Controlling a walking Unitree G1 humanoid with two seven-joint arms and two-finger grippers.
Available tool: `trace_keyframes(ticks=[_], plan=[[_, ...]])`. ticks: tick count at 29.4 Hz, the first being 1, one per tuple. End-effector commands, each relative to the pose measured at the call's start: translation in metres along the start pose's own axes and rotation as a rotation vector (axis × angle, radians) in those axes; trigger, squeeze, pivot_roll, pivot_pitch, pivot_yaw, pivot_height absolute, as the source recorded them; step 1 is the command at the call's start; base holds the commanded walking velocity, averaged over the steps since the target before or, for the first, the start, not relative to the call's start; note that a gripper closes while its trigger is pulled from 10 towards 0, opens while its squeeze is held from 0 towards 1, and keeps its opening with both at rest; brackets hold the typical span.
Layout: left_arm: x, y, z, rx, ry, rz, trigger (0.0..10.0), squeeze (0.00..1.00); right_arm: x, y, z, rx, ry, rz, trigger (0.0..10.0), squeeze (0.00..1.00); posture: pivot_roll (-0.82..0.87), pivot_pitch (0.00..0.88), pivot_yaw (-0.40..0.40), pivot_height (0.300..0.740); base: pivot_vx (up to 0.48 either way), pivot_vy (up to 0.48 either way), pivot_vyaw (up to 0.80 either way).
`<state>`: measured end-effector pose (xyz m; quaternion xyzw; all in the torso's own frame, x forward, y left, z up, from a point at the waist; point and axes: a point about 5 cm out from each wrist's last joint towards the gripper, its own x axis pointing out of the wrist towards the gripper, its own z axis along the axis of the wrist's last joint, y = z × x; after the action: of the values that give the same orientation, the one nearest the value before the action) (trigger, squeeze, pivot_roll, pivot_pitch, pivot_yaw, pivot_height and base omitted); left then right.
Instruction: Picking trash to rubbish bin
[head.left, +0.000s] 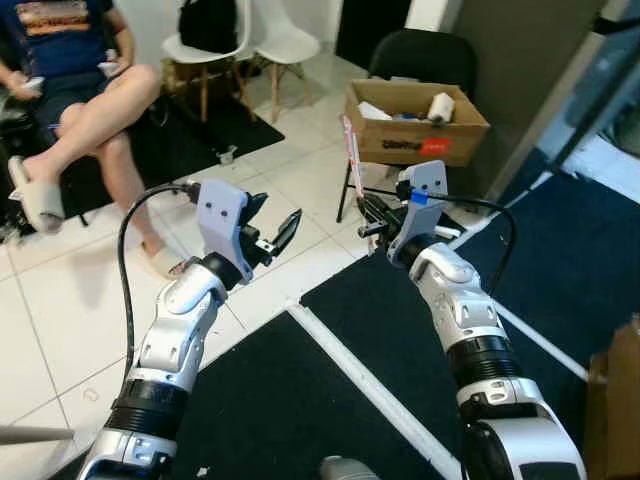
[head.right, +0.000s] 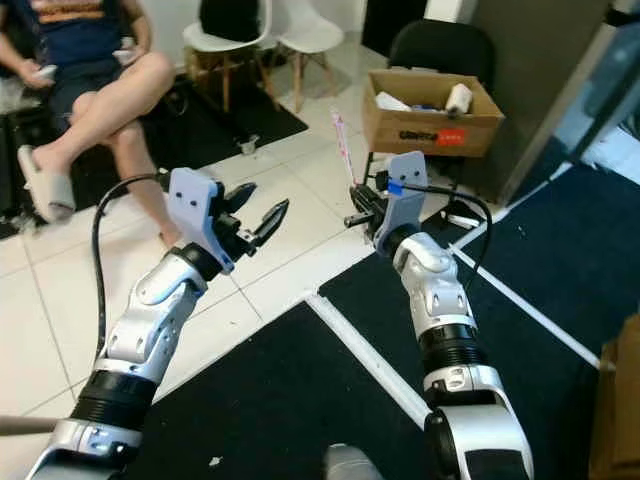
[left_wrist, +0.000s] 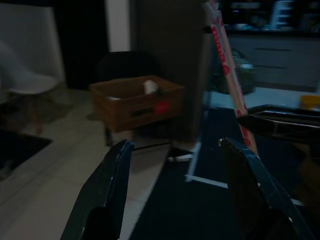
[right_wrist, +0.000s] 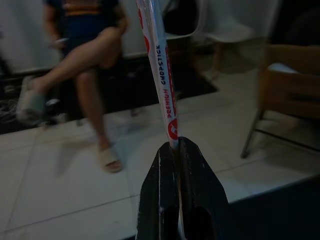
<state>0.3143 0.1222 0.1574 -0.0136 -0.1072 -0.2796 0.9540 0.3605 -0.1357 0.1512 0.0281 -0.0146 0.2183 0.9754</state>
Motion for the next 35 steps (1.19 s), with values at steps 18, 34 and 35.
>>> trace_keyframes(ticks=[18, 34, 35], plan=[[-0.0005, -0.0016, -0.0013, -0.025, -0.011, 0.001, 10.0, 0.0, -0.0003, 0.0003, -0.003, 0.007, 0.014, 0.007, 10.0, 0.0, -0.08, 0.0, -0.036, 0.74, 0.0, 0.0, -0.8], [-0.0013, 0.0009, -0.0007, -0.072, -0.034, 0.013, 10.0, 0.0, -0.0004, 0.0006, -0.0019, 0.011, 0.0, 0.01, 10.0, 0.0, -0.08, 0.0, -0.035, 0.74, 0.119, 0.0, -0.5], [-0.0014, 0.001, -0.0006, -0.074, -0.035, 0.013, 10.0, 0.0, -0.0005, 0.0007, -0.0018, 0.011, 0.0, 0.01, 10.0, 0.0, -0.08, 0.0, -0.035, 0.74, 0.48, 0.0, 0.0]])
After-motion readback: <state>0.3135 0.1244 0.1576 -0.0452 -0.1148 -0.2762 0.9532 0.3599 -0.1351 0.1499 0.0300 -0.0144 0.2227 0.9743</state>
